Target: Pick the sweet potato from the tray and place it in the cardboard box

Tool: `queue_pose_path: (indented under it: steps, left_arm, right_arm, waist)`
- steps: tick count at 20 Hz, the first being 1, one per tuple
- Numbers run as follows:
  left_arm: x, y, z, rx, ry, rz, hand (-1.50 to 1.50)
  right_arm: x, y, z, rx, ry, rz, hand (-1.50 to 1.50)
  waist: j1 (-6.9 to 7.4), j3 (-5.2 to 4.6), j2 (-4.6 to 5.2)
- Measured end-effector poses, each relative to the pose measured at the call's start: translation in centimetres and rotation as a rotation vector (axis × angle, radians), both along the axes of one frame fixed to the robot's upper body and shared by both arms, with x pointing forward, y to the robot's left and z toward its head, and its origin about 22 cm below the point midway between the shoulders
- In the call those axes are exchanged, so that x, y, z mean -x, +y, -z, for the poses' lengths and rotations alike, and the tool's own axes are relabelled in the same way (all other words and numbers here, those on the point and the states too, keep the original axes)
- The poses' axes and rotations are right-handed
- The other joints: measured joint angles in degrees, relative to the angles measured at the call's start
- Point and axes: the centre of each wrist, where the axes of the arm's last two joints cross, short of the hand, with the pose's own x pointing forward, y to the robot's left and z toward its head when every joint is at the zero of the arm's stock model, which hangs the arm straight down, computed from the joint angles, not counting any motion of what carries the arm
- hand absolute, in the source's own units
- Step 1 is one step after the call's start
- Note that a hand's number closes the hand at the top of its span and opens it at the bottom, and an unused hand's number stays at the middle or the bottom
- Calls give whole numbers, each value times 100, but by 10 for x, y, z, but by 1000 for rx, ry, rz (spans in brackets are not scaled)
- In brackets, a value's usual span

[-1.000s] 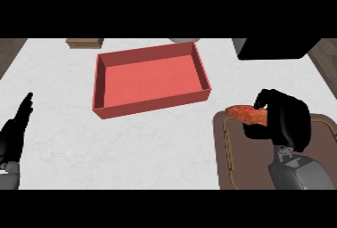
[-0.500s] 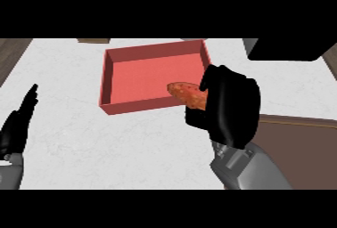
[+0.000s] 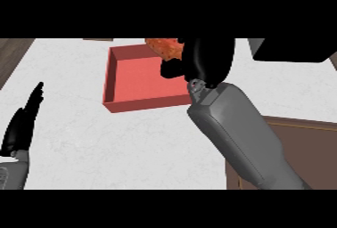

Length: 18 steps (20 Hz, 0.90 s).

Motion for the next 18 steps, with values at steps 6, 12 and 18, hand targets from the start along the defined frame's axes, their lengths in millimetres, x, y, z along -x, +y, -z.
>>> queue_pose_path:
  steps: [6, 12, 18]
  left_arm:
    - [-8, -7, -6, 1, -5, 20, 0]
    - [-7, -6, -6, -3, -11, 32, 0]
    - [-13, -12, -7, 1, -23, 46, 0]
  right_arm:
    - [-46, 3, 2, -104, 35, 22, 150]
    - [-83, -1, 21, -158, 69, 65, 150]
    - [-103, -11, 44, -183, 116, 146, -150]
  waist:
    - [89, 1, 39]
    - [175, 0, 80]
    - [251, -1, 127]
